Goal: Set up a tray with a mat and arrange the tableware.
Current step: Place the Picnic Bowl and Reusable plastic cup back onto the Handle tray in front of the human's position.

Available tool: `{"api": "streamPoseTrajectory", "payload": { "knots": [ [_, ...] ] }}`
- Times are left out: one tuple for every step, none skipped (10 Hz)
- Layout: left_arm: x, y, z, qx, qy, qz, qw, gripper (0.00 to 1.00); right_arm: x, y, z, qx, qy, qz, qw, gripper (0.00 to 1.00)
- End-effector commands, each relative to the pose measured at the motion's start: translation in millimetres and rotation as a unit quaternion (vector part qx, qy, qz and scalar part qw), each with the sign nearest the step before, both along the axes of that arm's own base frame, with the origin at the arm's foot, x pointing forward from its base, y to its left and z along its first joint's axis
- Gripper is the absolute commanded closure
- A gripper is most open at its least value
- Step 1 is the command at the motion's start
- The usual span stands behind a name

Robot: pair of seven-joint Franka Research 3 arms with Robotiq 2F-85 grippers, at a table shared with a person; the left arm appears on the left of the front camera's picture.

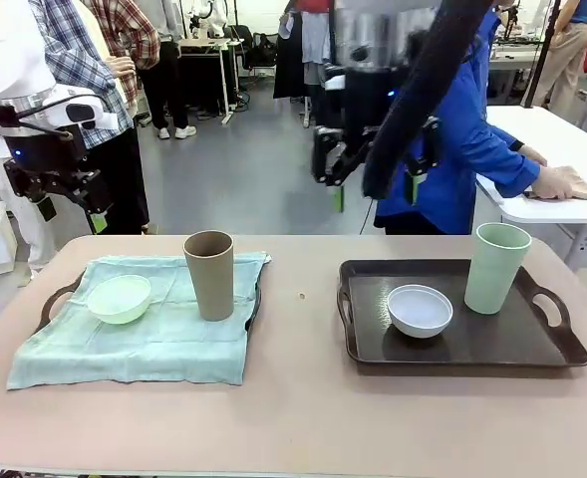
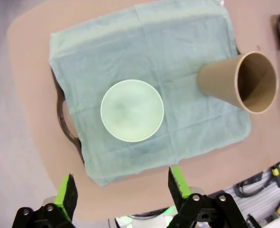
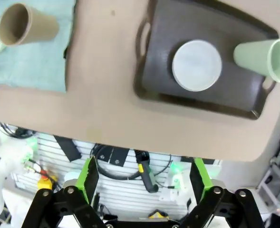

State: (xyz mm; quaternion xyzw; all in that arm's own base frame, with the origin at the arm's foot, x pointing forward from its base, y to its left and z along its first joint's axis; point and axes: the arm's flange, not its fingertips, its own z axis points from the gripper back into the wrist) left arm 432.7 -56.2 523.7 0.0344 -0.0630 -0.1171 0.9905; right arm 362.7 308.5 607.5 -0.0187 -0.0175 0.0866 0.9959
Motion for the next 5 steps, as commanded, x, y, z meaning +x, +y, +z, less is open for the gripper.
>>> {"api": "streamPoseTrajectory", "payload": {
  "knots": [
    [-6, 12, -7, -0.012, 0.007, 0.011, 1.0, 0.0, 3, -34, -12, 0.028, -0.032, 0.01, 0.999, 0.0],
    [-9, 19, -6, -0.016, 0.008, 0.021, 1.0, 0.0, 10, -34, -14, 0.048, -0.044, 0.06, 0.996, 0.0],
    [-14, 30, -11, -0.049, 0.007, 0.011, 0.999, 0.0, 9, -21, 2, 0.009, -0.013, -0.004, 1.0, 0.0],
    [-1, 14, -8, -0.005, 0.008, 0.013, 1.0, 0.0, 9, -21, 2, 0.009, -0.013, -0.004, 1.0, 0.0],
    [-1, 14, -8, -0.005, 0.008, 0.013, 1.0, 0.0, 9, -21, 2, 0.009, -0.013, -0.004, 1.0, 0.0]
  ]
}}
